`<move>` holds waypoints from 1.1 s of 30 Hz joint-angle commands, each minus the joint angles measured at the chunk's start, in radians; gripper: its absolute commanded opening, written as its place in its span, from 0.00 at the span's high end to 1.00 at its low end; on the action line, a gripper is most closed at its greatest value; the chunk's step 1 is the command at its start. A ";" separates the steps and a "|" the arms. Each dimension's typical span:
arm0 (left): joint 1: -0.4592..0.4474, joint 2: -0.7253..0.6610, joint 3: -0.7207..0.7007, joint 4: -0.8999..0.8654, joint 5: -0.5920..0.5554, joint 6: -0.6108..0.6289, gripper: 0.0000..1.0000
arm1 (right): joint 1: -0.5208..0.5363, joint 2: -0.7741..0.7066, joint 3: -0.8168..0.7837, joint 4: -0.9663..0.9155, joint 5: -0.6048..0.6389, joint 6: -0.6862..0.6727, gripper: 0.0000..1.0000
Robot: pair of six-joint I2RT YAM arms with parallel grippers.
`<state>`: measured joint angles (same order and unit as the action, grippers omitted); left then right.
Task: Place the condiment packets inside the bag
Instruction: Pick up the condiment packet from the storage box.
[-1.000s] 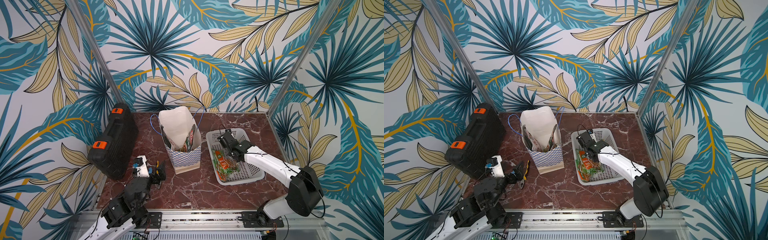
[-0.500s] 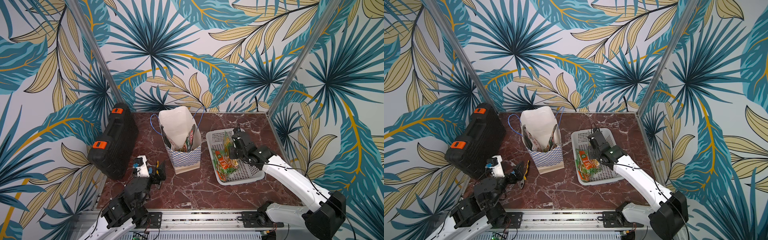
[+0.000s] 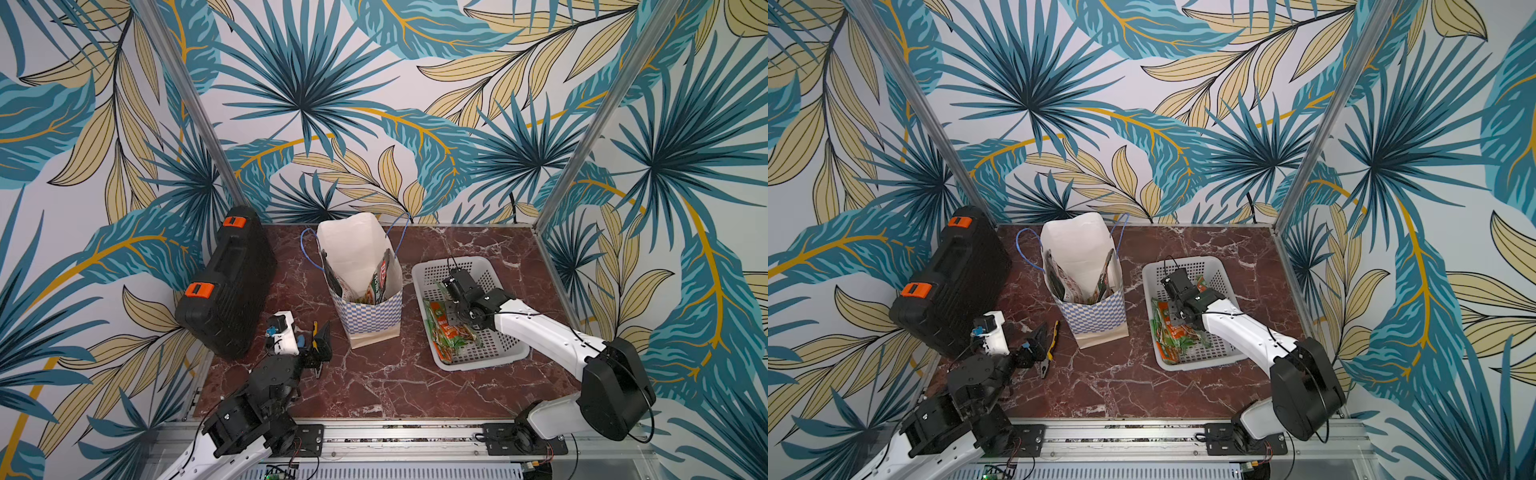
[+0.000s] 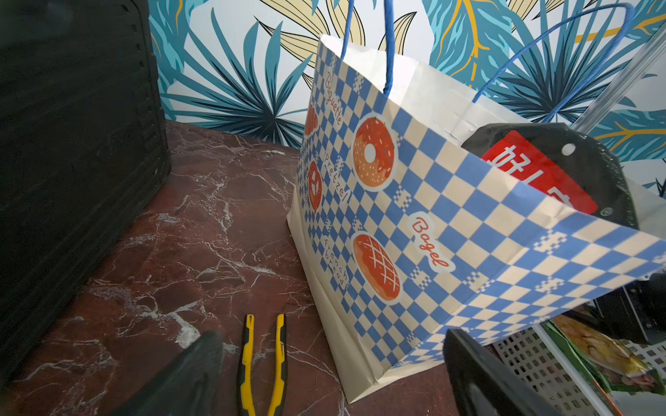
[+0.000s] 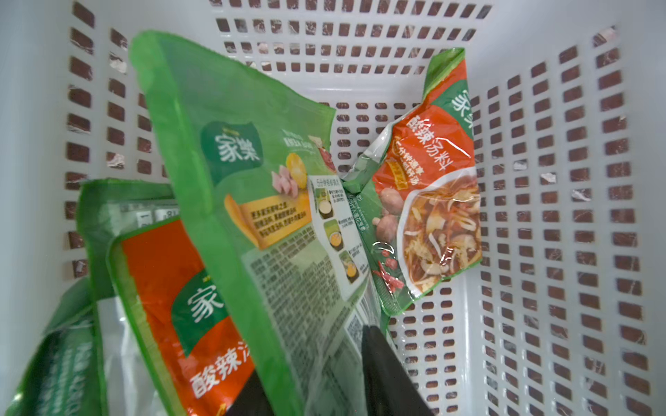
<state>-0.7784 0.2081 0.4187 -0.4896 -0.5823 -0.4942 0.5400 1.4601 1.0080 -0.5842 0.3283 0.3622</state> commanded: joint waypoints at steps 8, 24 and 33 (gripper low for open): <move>-0.002 -0.007 -0.028 0.019 0.008 0.016 0.00 | -0.005 -0.107 0.015 -0.006 -0.084 -0.010 0.54; -0.002 -0.005 -0.029 0.027 0.010 0.019 0.00 | 0.004 -0.032 -0.011 -0.013 -0.150 -0.037 0.46; -0.001 -0.003 -0.031 0.030 0.009 0.020 0.00 | 0.056 0.035 0.016 -0.014 -0.110 -0.068 0.39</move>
<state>-0.7784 0.2081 0.4171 -0.4854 -0.5797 -0.4866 0.5823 1.4780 1.0168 -0.5816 0.2054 0.3168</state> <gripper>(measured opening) 0.999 0.610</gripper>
